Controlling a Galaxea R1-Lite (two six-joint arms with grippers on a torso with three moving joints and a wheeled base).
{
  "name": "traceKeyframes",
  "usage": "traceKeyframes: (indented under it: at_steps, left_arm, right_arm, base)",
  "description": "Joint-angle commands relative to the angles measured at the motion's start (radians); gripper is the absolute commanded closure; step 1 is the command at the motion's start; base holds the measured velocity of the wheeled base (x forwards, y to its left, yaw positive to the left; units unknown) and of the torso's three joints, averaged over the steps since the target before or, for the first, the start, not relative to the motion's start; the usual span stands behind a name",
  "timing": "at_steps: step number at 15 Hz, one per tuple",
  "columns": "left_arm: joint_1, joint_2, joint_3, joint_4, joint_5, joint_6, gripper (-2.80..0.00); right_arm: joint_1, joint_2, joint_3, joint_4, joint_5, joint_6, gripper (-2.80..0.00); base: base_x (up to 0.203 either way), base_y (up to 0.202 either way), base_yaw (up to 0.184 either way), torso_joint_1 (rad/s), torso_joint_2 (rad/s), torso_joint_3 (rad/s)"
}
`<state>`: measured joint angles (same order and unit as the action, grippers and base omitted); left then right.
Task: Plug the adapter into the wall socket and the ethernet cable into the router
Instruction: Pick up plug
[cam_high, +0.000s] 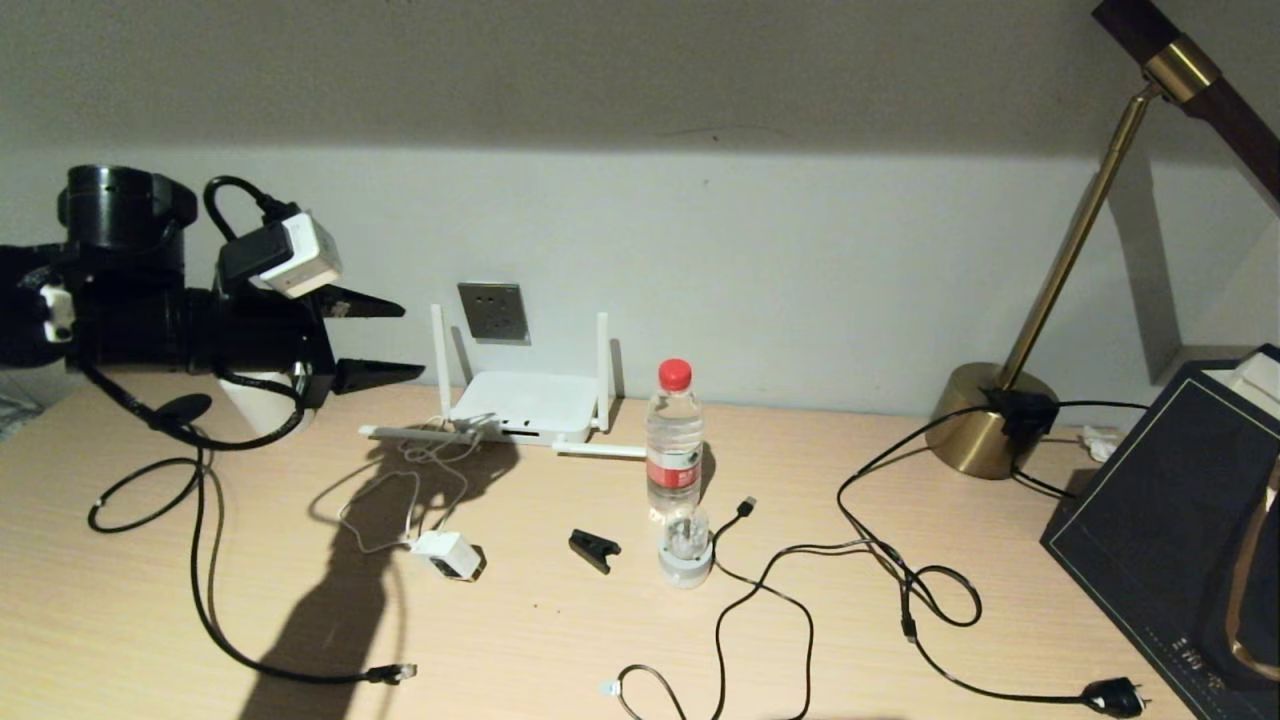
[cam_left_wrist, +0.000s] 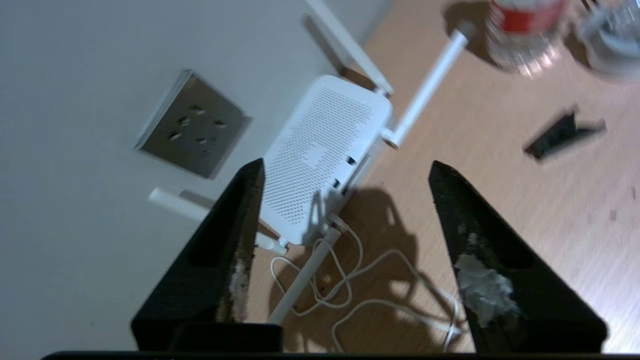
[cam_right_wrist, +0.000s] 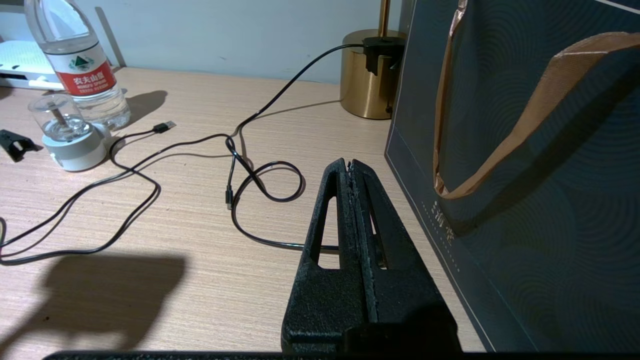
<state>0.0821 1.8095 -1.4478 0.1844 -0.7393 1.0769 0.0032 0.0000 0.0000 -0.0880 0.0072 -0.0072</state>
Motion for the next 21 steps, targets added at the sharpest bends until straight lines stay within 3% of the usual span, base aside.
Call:
traceKeyframes:
  at_steps: [1,3,5,6,10,15,21]
  left_arm:
    - [-0.005,0.094,-0.164,0.391,-0.016,0.381,-2.8]
    - [-0.004,0.172,-0.335,0.676,0.026,0.668,-2.8]
    - [-0.009,0.256,-0.463,0.843,0.175,0.926,-2.8]
    - [-0.022,0.27,-0.469,0.874,0.205,0.968,-2.8]
    - [-0.11,0.337,-0.448,1.02,0.267,0.936,-2.8]
    - [-0.193,0.43,-0.463,1.003,0.268,0.828,-2.8]
    - [-0.197,0.464,-0.464,0.972,0.282,0.817,-2.8]
  right_arm:
    - [0.0,0.002,0.035,-0.001,0.0,0.0,0.0]
    - [0.0,0.002,0.035,-0.001,0.0,0.0,0.0]
    - [0.001,0.002,0.035,-0.001,0.0,0.0,0.0]
    - [0.0,0.002,0.035,-0.001,0.0,0.0,0.0]
    - [0.0,0.002,0.035,0.0,0.0,0.0,0.0]
    - [0.0,0.002,0.035,-0.001,0.0,0.0,0.0]
    - [0.0,0.002,0.035,0.0,0.0,0.0,0.0]
  base:
    - [0.0,0.0,0.0,0.0,0.0,0.0]
    - [0.0,0.0,0.0,0.0,0.0,0.0]
    - [0.0,0.0,0.0,0.0,0.0,0.0]
    - [0.0,0.0,0.0,0.0,0.0,0.0]
    - [0.0,0.0,0.0,0.0,0.0,0.0]
    - [0.0,0.0,0.0,0.0,0.0,0.0]
    - [0.0,0.0,0.0,0.0,0.0,0.0]
